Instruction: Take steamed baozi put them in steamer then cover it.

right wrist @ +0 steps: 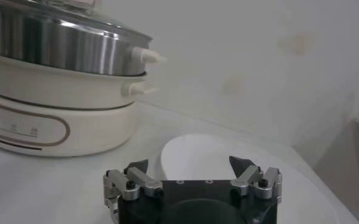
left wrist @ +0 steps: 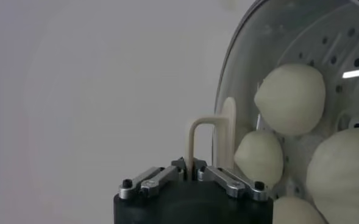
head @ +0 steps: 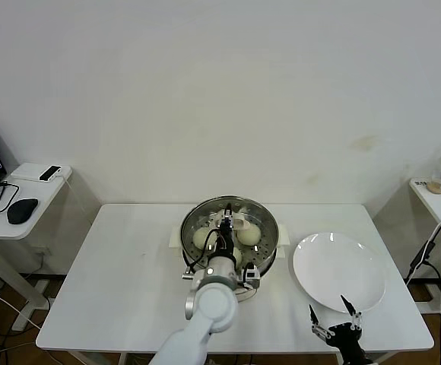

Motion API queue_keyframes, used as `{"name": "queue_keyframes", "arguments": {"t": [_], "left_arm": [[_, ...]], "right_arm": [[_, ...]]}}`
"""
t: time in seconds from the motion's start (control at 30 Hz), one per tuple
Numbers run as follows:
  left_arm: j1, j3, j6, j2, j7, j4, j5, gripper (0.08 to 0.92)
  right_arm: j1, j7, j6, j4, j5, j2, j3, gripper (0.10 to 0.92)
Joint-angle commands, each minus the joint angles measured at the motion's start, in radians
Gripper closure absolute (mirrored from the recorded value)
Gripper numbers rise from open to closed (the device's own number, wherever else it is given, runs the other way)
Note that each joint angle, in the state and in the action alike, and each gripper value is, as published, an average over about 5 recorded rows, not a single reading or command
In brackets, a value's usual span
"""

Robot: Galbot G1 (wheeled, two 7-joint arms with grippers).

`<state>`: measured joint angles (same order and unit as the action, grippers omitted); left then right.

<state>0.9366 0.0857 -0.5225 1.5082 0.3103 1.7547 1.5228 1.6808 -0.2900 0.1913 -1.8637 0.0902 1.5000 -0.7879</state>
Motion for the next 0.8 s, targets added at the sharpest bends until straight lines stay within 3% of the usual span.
{"name": "queue_keyframes", "arguments": {"t": [0.03, 0.37, 0.57, 0.67, 0.8], "left_arm": [[0.062, 0.011, -0.001, -0.026, -0.008, 0.116, -0.023, 0.655], [0.235, -0.002, 0.030, -0.131, -0.074, 0.335, -0.210, 0.369], [0.425, -0.145, 0.096, -0.151, -0.247, 0.492, -0.476, 0.210], [0.548, -0.319, 0.244, -0.161, -0.399, 0.517, -0.806, 0.181], [0.651, -0.602, 0.632, -0.165, -0.530, 0.444, -1.292, 0.177]], "right_arm": [[0.003, 0.002, -0.001, -0.002, 0.000, 0.001, 0.001, 0.203], [0.023, 0.010, -0.004, -0.002, -0.015, -0.021, -0.003, 0.203], [0.040, 0.014, -0.001, -0.004, -0.028, -0.044, -0.004, 0.203], [0.046, 0.014, 0.001, -0.007, -0.035, -0.050, -0.002, 0.203], [0.049, 0.012, 0.002, -0.004, -0.046, -0.049, 0.010, 0.203]]}}
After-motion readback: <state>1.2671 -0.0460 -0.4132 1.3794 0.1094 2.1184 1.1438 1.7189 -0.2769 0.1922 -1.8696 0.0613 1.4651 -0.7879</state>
